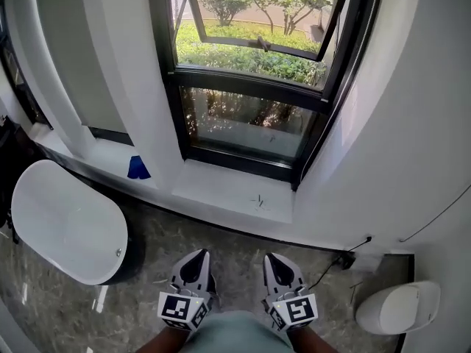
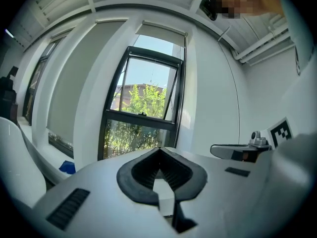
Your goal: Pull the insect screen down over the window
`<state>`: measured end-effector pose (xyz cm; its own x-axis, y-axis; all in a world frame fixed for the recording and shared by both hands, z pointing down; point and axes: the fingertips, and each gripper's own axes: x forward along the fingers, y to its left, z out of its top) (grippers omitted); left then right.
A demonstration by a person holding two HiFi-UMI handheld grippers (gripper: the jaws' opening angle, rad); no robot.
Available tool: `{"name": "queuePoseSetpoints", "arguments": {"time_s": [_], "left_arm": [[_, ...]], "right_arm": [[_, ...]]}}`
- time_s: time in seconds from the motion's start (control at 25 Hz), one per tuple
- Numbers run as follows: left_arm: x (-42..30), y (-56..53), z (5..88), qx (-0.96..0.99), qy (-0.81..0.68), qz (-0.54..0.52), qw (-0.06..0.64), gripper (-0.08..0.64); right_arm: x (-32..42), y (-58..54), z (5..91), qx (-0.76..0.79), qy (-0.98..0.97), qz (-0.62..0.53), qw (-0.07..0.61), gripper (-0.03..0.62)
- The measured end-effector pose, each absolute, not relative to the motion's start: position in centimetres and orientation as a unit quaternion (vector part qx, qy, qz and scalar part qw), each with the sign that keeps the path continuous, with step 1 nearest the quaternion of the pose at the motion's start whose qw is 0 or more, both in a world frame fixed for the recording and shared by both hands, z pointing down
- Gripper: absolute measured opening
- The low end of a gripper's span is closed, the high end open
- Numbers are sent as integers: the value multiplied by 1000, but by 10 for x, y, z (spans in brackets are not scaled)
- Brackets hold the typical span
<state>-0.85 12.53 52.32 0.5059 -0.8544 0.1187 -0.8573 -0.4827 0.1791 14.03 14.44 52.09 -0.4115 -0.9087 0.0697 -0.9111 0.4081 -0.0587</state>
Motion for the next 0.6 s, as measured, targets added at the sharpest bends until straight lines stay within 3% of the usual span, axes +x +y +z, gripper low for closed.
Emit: {"name": "queuePoseSetpoints", "arguments": {"time_s": [0.6], "left_arm": [[-90, -89, 482, 896, -436, -6, 85, 14]], "right_arm": [[79, -53, 469, 604, -796, 2, 30, -3]]}}
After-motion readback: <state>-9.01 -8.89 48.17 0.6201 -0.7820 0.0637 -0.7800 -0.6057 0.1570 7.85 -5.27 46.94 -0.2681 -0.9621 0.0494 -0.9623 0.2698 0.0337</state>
